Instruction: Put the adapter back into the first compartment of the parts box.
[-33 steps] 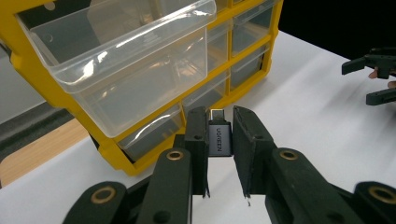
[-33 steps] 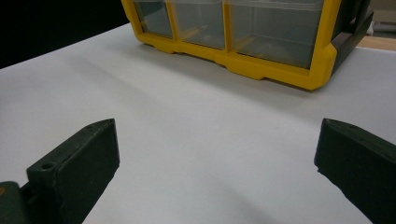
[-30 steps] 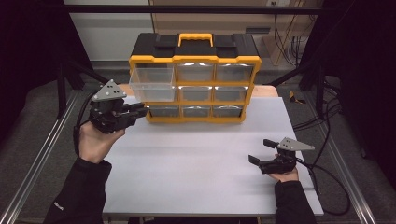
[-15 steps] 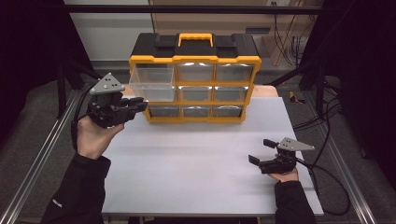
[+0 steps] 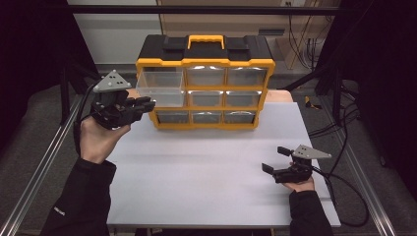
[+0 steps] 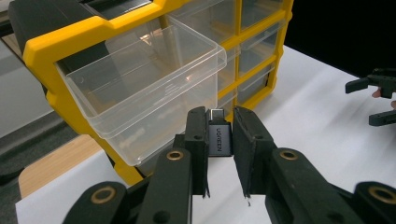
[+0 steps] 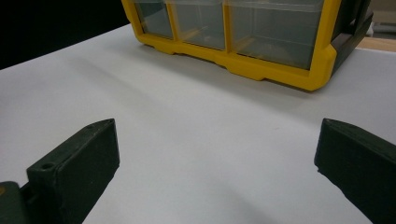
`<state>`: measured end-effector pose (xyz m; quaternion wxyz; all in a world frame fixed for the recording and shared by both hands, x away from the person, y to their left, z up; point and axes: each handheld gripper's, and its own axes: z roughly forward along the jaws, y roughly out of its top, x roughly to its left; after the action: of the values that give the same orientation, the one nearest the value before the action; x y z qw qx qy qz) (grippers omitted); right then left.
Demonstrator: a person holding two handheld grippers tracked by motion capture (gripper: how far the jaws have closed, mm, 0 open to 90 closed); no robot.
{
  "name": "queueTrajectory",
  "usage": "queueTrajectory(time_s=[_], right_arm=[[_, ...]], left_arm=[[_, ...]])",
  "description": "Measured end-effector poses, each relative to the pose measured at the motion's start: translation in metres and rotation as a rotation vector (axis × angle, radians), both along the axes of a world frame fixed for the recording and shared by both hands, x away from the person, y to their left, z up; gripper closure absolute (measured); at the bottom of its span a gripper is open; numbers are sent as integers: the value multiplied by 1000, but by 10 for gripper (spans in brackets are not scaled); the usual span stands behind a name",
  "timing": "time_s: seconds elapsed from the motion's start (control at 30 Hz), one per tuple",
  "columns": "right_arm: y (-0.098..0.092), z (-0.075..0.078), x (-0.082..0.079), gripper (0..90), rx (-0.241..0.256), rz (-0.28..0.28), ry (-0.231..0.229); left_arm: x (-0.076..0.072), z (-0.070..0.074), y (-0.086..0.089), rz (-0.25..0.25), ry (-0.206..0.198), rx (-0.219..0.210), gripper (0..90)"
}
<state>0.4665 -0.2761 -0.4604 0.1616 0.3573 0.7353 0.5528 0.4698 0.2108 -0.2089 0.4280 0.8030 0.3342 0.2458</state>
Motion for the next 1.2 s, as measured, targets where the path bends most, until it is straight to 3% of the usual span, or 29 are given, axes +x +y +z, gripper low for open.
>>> queueTrajectory(time_s=[1.2], right_arm=[[0, 0, 0, 5, -2, 1, 0]], left_arm=[[31, 15, 3, 50, 24, -6, 754]])
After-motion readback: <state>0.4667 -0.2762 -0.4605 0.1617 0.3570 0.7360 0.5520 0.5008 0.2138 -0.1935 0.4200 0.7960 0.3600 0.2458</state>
